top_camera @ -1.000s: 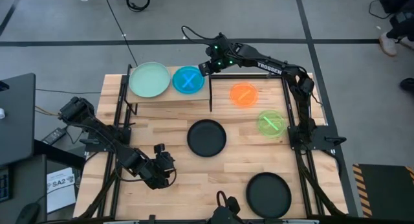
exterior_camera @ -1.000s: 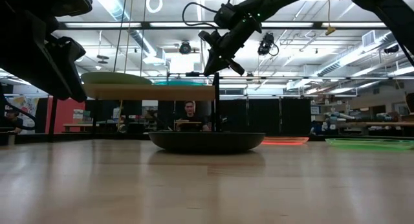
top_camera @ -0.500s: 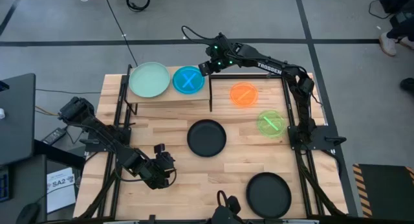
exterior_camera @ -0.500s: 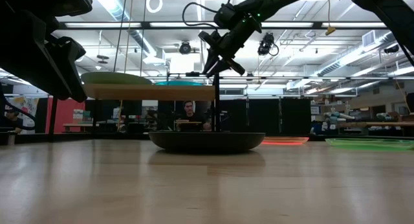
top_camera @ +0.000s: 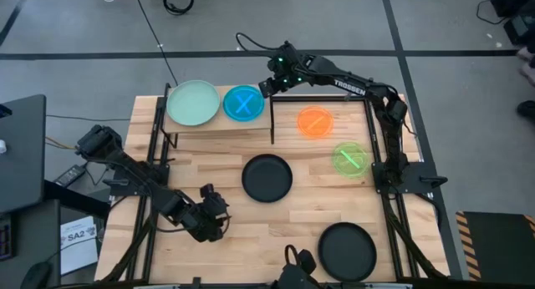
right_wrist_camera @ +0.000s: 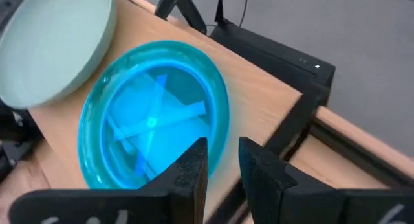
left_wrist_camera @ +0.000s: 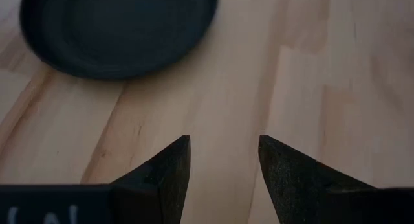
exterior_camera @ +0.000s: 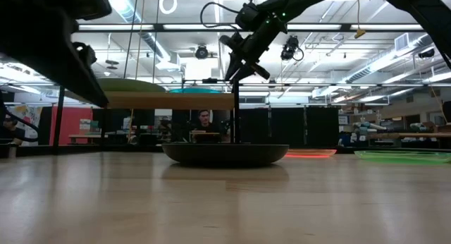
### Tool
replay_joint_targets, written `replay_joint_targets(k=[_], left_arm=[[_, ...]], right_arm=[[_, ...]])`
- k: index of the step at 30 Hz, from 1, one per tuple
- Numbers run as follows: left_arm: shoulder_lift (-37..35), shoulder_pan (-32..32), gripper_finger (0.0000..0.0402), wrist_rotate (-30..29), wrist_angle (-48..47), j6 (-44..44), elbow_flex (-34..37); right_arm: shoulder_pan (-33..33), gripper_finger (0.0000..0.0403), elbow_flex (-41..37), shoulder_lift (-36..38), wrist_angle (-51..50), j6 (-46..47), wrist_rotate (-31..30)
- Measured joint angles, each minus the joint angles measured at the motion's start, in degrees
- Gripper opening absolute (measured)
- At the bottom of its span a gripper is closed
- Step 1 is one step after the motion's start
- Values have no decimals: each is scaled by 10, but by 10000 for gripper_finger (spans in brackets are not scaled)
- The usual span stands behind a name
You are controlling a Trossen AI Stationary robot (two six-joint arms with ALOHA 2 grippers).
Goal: Place and stack plates onto a shelf
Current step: Stack the top black plate on top of the light blue plate on the shelf
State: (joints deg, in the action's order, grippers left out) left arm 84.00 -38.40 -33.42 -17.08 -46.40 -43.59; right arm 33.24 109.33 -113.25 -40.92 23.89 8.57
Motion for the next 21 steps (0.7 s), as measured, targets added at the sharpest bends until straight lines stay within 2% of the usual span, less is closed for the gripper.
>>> replay_joint_targets(k=[6, 11, 17, 21], left_arm=[[0, 37, 189, 0, 2, -88, 0], [0, 71, 189, 0, 20, -123, 0], [0, 117, 189, 0, 41, -164, 0], [0, 144, 189, 0, 42, -188, 0]], right_arm=[[-3, 94, 0, 38, -69, -60, -25], [-23, 94, 0, 84, -161, -104, -74], [-75, 94, 0, 146, -250, -131, -151], [-122, 94, -37, 203, -251, -132, -185]])
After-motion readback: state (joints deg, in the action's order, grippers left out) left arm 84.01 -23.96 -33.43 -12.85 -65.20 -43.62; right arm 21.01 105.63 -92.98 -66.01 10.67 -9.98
